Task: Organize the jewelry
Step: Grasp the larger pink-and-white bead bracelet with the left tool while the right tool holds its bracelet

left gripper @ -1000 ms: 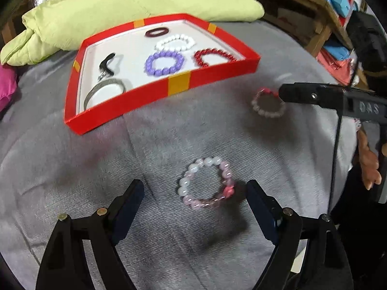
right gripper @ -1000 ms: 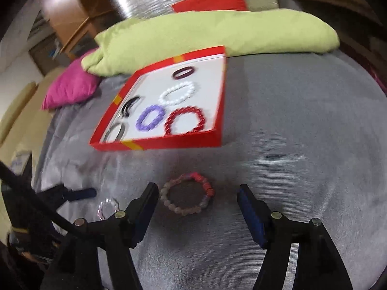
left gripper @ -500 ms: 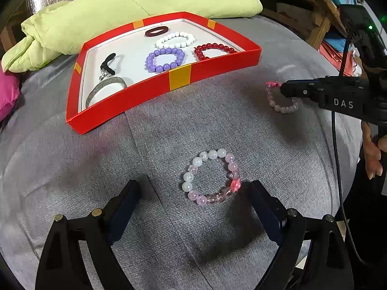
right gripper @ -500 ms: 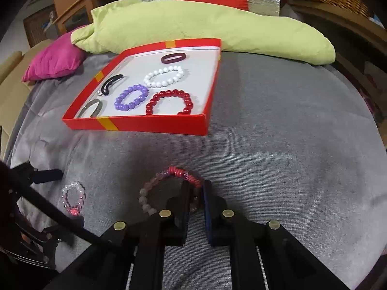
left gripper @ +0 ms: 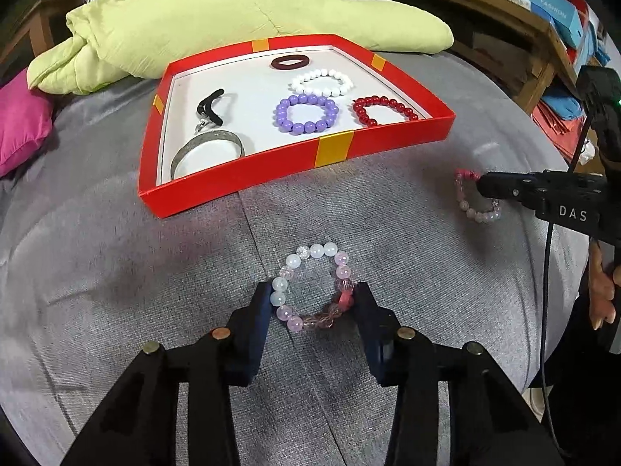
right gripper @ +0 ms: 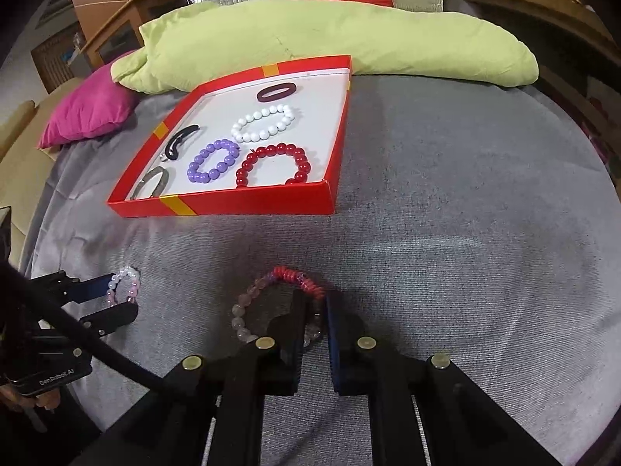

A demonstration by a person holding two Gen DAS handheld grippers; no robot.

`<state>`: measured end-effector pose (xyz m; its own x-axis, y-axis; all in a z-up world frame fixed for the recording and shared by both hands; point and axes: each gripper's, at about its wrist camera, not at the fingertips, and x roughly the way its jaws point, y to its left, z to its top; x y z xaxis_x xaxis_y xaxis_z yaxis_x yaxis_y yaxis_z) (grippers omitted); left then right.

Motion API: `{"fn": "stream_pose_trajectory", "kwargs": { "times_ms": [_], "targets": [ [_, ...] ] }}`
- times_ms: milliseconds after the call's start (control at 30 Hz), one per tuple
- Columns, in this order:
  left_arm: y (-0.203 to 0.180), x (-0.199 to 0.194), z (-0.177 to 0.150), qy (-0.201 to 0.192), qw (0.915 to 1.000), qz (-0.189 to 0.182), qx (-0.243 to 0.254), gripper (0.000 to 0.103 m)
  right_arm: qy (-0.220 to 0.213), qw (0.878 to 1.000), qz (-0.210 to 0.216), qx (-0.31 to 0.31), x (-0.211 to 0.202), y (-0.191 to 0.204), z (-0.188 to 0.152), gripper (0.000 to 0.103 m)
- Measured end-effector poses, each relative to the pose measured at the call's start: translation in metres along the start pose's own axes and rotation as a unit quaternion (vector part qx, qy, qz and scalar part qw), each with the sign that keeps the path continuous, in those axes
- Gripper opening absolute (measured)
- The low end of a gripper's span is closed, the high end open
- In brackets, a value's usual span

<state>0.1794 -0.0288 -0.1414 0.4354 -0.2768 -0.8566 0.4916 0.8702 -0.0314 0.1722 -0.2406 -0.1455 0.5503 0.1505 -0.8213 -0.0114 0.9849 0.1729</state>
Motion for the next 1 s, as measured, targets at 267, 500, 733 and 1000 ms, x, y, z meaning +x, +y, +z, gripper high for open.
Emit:
{"fn": "stream_pose_trajectory", "kwargs": {
  "times_ms": [267,500,733,1000],
  "targets": [
    [-0.001,0.004,0.001,0.002,1.0,0.003,-0.001,0.045,0.01,1.0,0.016,0.006,-0.003,-0.001,0.001,0.02],
    [-0.001,0.005,0.003,0.004,1.0,0.006,-0.001,0.045,-0.027,0.999,0.035,-0.012,-0.019,0.007,0.001,0.063],
    [-0.001,0.005,0.004,0.005,1.0,0.006,-0.002,0.045,0.008,0.999,0.008,-0.05,0.0,0.021,-0.004,0.062],
    [-0.002,0.005,0.004,0.008,0.9999,0.008,-0.003,0.045,-0.004,0.998,-0.018,-0.059,-0.001,0.016,-0.009,0.025]
  ]
}}
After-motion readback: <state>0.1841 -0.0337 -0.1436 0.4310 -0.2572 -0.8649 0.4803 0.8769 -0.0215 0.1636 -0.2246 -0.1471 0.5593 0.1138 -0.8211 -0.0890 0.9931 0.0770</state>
